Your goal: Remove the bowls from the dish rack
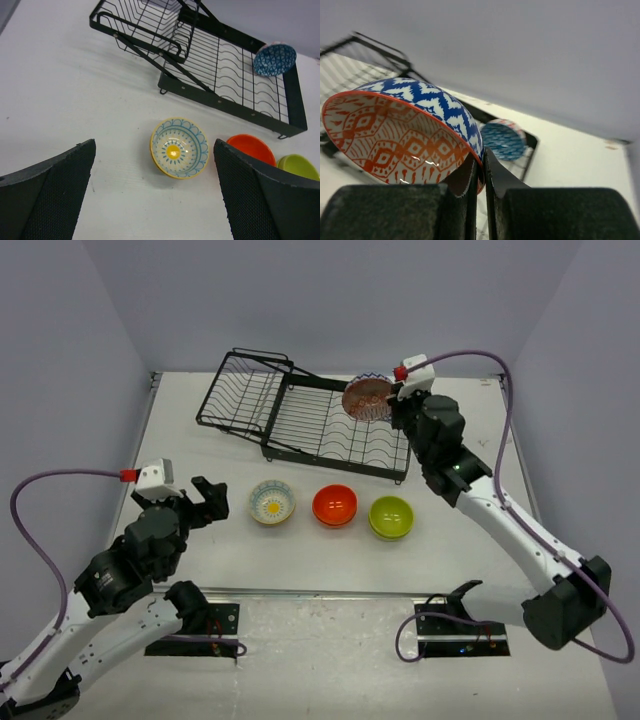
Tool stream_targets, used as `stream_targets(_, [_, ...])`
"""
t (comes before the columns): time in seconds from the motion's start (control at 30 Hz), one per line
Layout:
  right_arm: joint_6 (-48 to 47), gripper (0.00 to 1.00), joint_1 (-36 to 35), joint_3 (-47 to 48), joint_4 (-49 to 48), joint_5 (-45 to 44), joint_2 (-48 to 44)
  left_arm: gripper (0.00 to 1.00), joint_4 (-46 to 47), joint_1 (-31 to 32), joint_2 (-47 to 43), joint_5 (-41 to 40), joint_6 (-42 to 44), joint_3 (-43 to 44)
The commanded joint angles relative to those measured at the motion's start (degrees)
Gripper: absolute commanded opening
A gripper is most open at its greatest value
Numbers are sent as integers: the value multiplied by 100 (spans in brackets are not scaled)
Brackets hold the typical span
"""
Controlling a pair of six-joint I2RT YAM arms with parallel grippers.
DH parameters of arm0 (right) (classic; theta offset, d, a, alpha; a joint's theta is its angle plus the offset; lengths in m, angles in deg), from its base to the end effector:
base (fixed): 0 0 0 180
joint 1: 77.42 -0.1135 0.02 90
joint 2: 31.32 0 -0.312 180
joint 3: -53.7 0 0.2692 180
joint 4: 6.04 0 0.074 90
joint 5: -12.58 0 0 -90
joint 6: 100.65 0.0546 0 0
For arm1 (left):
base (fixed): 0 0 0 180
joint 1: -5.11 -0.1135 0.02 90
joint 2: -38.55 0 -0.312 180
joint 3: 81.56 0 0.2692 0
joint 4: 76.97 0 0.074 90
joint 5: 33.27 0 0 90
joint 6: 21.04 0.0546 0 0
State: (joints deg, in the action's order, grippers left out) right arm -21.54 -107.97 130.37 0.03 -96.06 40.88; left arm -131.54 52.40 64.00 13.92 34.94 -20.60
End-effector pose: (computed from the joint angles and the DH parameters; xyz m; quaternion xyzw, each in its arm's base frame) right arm 0.2833 0.1470 0.4280 -0.1447 0.7016 0.0031 0.6977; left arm 0.0715 -0.0227 0.3667 -0.1227 0.7776 -0.1265 0.6035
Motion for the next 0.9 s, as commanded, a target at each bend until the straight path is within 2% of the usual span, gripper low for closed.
stream_targets(0.0, [2405, 0, -135, 344, 2216, 1472, -302, 100, 29, -263, -242, -237, -149, 53])
stream_targets(0.07, [2908, 0, -319, 432, 3034, 1836, -373, 100, 30, -395, -313, -272, -166, 44])
stream_targets(0.13, [3075, 0, -916, 450, 3560, 1985, -418, 100, 38, -404, -374, -263, -175, 35])
stream_targets(0.27, [3436, 0, -1987, 459, 3906, 2750, -251, 100, -6, -405, -304, -255, -158, 53])
stream_targets(0.37, [3402, 0, -2349, 608, 4310, 2909, 205, 100, -93, -405, -278, -298, -210, 79])
stream_targets(0.53, [3339, 0, -2640, 810, 5031, 2945, 1153, 100, -296, -396, -444, -553, -412, 123])
stream_targets(0.87, [3225, 0, -2755, 1276, 5153, 2840, 2568, 100, -304, -413, -506, -571, -430, 106])
